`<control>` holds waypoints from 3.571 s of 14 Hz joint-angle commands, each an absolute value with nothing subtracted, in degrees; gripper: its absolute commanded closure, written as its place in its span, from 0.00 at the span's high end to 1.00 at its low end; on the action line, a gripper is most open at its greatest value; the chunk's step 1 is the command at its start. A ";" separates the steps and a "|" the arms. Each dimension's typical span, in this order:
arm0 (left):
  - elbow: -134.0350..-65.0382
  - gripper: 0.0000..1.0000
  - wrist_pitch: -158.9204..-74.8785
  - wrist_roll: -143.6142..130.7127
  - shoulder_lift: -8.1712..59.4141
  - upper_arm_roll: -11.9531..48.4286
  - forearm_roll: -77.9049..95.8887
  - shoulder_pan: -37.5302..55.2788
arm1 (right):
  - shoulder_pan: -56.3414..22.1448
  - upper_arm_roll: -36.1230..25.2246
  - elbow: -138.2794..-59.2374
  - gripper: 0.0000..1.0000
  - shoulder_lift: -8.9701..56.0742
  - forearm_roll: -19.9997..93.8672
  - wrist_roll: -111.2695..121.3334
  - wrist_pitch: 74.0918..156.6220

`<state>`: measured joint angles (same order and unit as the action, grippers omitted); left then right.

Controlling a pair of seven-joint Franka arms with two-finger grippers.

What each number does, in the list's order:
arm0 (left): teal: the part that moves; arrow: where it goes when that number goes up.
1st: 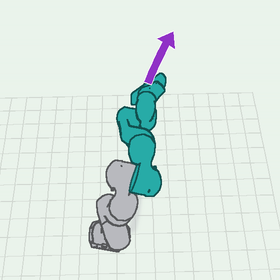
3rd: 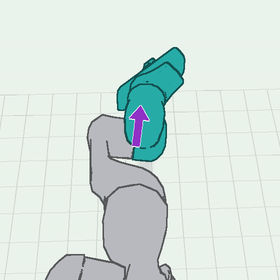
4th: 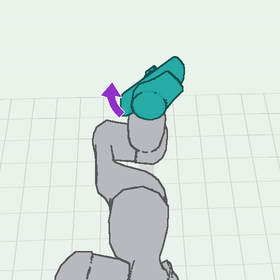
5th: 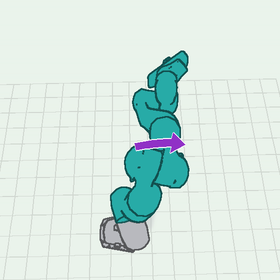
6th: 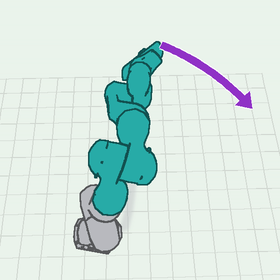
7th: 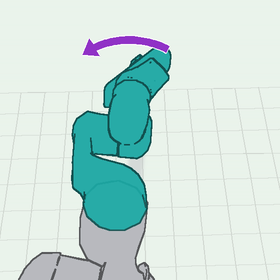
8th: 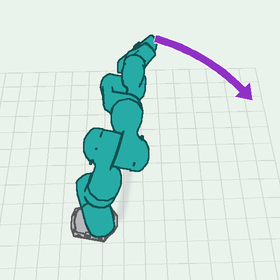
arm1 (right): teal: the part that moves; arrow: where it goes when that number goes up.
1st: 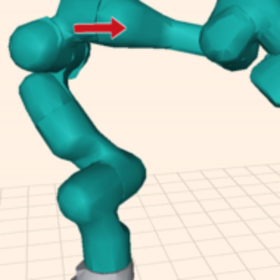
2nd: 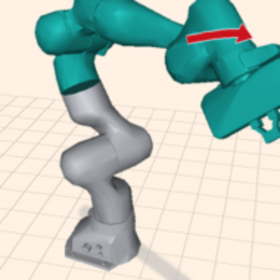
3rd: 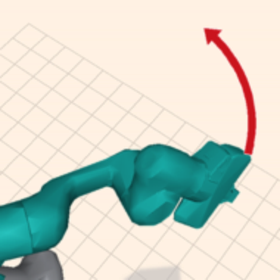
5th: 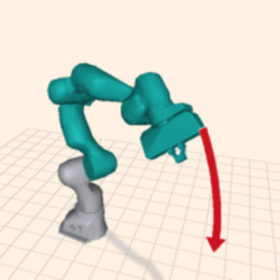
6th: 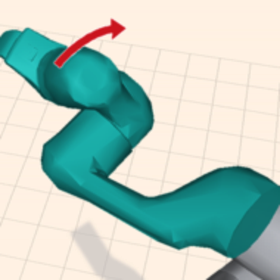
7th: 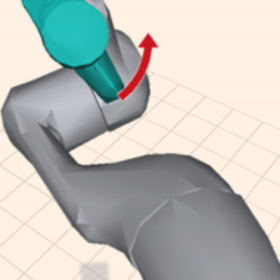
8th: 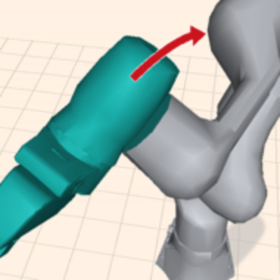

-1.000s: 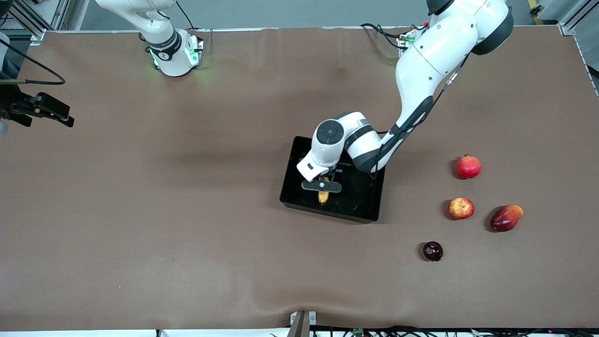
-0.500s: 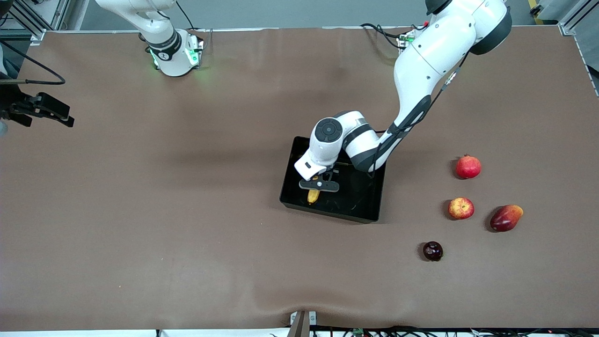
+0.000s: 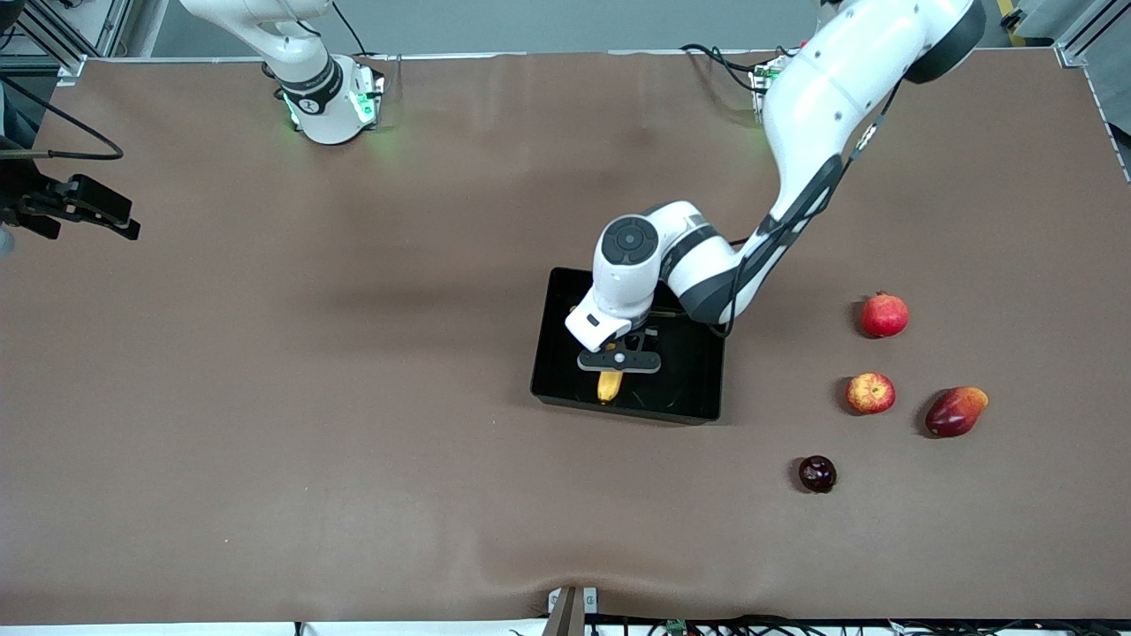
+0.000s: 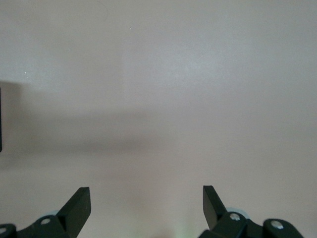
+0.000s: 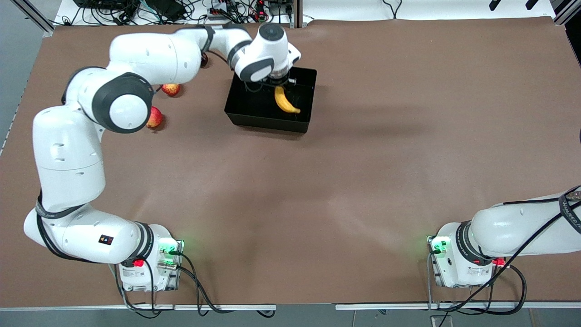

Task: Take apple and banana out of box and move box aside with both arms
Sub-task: 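Lower the left gripper and grasp the yellow banana, then lift the banana out with the left gripper while the right gripper approaches, then set the banana by the plum while the right gripper grasps the tray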

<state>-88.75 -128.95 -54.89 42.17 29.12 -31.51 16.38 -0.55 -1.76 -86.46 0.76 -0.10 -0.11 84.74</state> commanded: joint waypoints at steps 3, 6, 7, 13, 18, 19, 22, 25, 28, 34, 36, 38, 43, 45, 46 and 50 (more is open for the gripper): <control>-88.51 0.00 -123.67 -52.58 34.38 29.27 -26.55 14.25 | 0.18 -1.32 -85.78 1.00 0.79 0.35 -0.35 84.20; -89.03 0.00 -119.37 -39.08 29.28 29.36 -19.98 9.51 | 0.00 -1.32 -85.78 1.00 0.88 0.35 -0.35 84.29; -89.12 0.00 -117.88 -34.06 28.22 29.36 -17.95 7.67 | -0.17 -1.23 -85.78 1.00 0.88 0.35 -0.35 84.37; -93.50 0.00 -116.28 -10.77 22.33 29.62 -14.15 -3.67 | -3.42 -1.05 -85.78 1.00 3.86 2.28 -0.62 85.60; -96.42 0.00 -116.72 4.03 21.79 29.53 -14.59 -12.38 | -10.36 -1.05 -85.69 1.00 10.62 2.81 -0.62 90.51; -96.07 0.00 -117.24 6.39 22.41 29.53 -14.94 -13.61 | -11.50 -1.05 -85.78 1.00 11.94 2.81 -0.62 92.01; -94.84 0.00 -121.45 11.15 26.61 29.27 -15.03 -17.48 | -14.58 -1.05 -85.69 1.00 15.72 2.72 -0.62 93.16; -90.81 0.00 -123.84 13.36 32.41 29.18 -14.68 -20.47 | -17.13 -1.05 -85.78 1.00 19.58 2.81 -0.44 93.16; -87.12 0.00 -123.84 9.07 36.20 27.79 -14.07 -20.74 | -19.24 -1.05 -85.61 1.00 25.21 2.81 -0.70 100.41; -80.07 0.00 -129.96 -11.33 43.76 24.19 -14.85 -19.60 | -25.48 -0.97 -84.64 1.00 34.18 3.08 -11.14 113.27; -79.02 0.00 -132.96 -7.75 46.48 20.32 -16.95 -16.63 | -27.85 -1.05 -84.38 1.00 36.29 3.08 -15.62 117.75; -79.01 0.00 -133.68 -7.21 47.19 18.20 -17.14 -15.12 | -29.96 -0.97 -83.15 1.00 37.35 3.08 -19.49 119.70; -76.65 0.00 -133.86 -6.95 51.31 17.67 -17.23 -14.59 | -34.18 -0.88 -79.46 1.00 39.81 7.12 -28.73 119.88; -74.72 0.00 -134.73 -6.07 53.60 17.40 -17.31 -14.15 | -36.11 -0.97 -78.14 1.00 41.74 6.86 -31.10 121.36; -74.27 0.00 -135.87 -6.06 54.57 16.53 -17.23 -13.80 | -37.08 -0.97 -78.13 1.00 42.53 6.68 -32.42 123.90; -74.18 0.00 -139.65 -7.64 56.25 12.40 -17.14 -9.50 | -38.85 -1.05 -78.13 1.00 45.08 6.59 -34.19 126.30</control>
